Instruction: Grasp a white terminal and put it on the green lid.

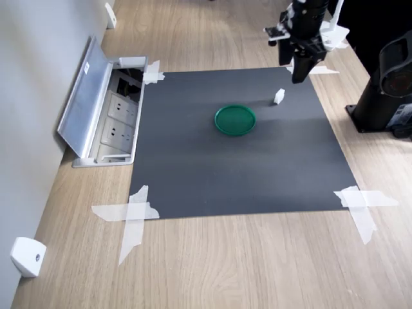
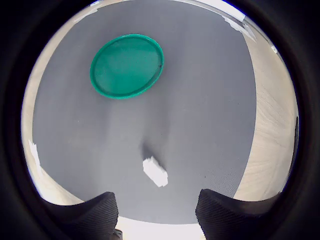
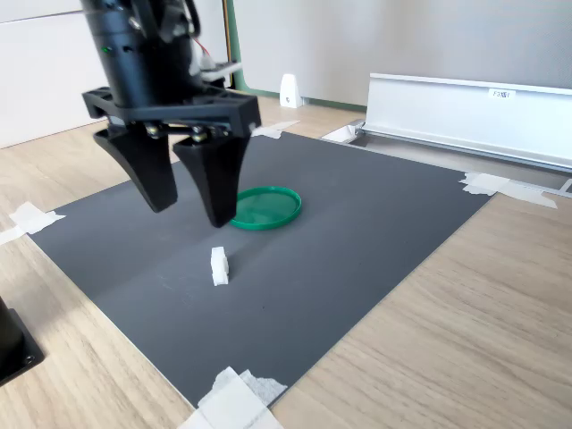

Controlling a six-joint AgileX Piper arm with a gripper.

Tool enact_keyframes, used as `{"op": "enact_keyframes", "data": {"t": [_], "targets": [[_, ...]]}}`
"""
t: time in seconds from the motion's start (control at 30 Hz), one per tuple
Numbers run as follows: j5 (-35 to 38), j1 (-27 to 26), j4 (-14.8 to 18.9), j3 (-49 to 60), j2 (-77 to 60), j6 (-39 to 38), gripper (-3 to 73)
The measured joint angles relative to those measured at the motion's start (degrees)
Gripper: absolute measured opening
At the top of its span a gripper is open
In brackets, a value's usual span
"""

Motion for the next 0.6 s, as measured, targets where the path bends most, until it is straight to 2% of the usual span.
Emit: {"op": "enact_keyframes", "data": {"t": [0.6], "targets": [[-5.7,0.0,0.6,2.7,8.5,-1.9,66.7]]}}
